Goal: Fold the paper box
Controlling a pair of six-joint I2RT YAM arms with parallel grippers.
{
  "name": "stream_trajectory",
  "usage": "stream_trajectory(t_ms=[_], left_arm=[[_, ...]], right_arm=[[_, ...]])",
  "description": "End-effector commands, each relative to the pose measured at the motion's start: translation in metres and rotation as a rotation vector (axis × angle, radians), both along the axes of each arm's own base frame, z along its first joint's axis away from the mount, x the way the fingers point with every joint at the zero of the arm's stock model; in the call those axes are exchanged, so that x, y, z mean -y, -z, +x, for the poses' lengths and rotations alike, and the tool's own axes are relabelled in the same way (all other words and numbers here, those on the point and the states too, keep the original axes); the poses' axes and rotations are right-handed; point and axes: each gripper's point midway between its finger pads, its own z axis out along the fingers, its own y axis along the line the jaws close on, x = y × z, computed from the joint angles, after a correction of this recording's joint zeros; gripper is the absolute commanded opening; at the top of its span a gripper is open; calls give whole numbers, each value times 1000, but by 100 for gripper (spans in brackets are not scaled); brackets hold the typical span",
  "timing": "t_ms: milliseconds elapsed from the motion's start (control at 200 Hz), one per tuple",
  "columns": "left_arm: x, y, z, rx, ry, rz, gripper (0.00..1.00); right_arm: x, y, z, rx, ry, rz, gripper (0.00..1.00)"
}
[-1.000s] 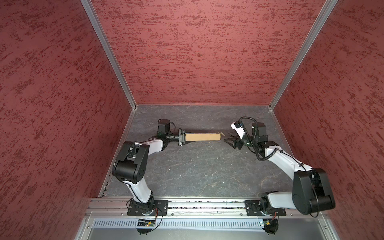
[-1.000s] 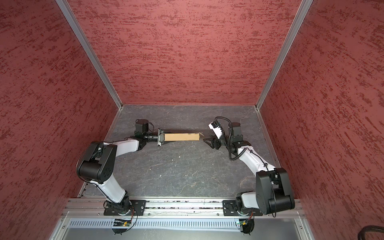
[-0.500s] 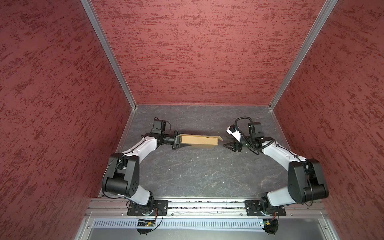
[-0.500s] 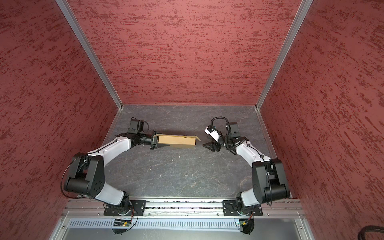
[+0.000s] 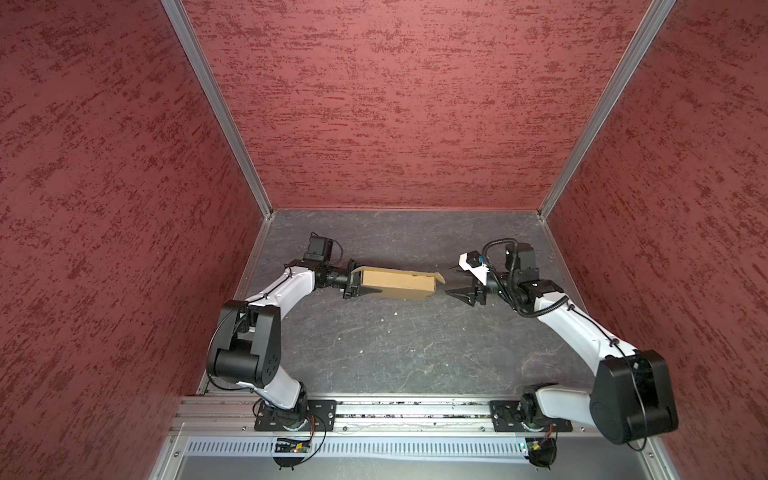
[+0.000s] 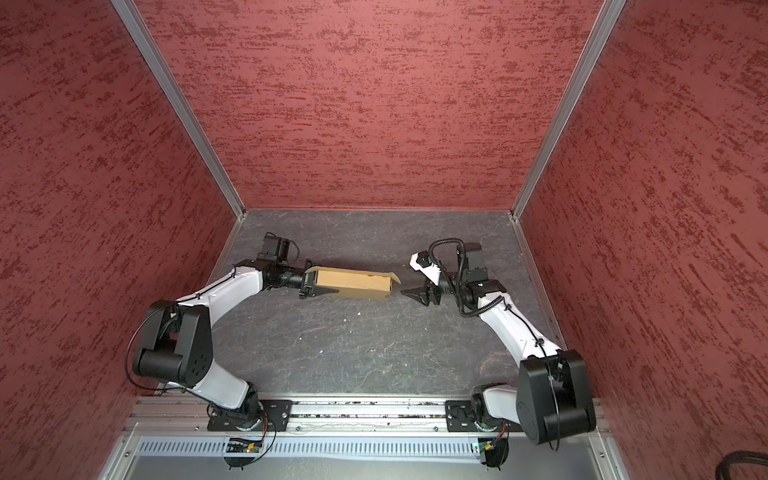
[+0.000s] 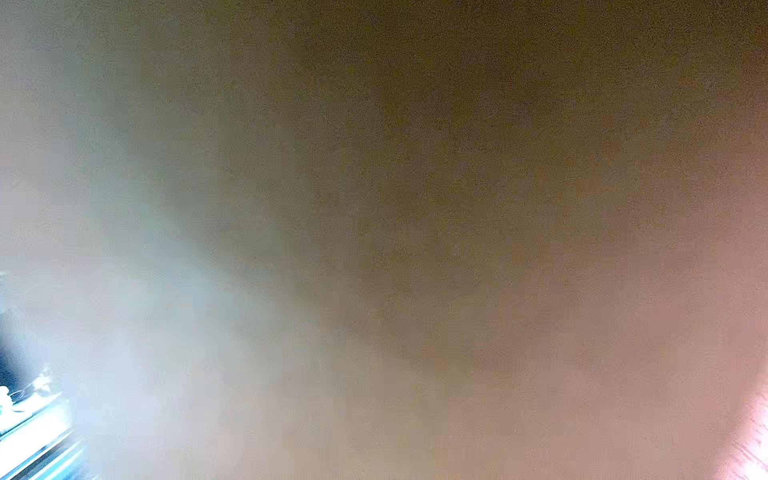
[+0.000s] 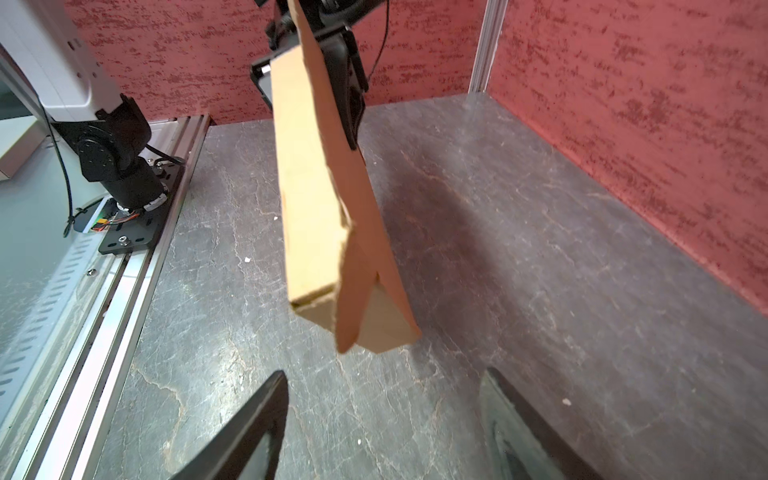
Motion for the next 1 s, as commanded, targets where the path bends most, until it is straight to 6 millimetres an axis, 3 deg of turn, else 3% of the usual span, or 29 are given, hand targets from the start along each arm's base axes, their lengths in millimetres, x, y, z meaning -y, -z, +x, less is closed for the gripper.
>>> stream_trajectory(t_ms=[0,366,666,997], left_arm=[[3,-4,4,18,7,-12,25],[9,-5,1,19,27,1,24],[14,-8,5,36,37,-1,24],[14,-9,5,47,37,-2,24]], right_arm=[[-8,-10,-13,54,-65,32,75],[-26,-15,-21,69,-129,0,77],[-53,-13,-13,124,-139,-28,77],[-67,-14,-12,160,-148,12,77]])
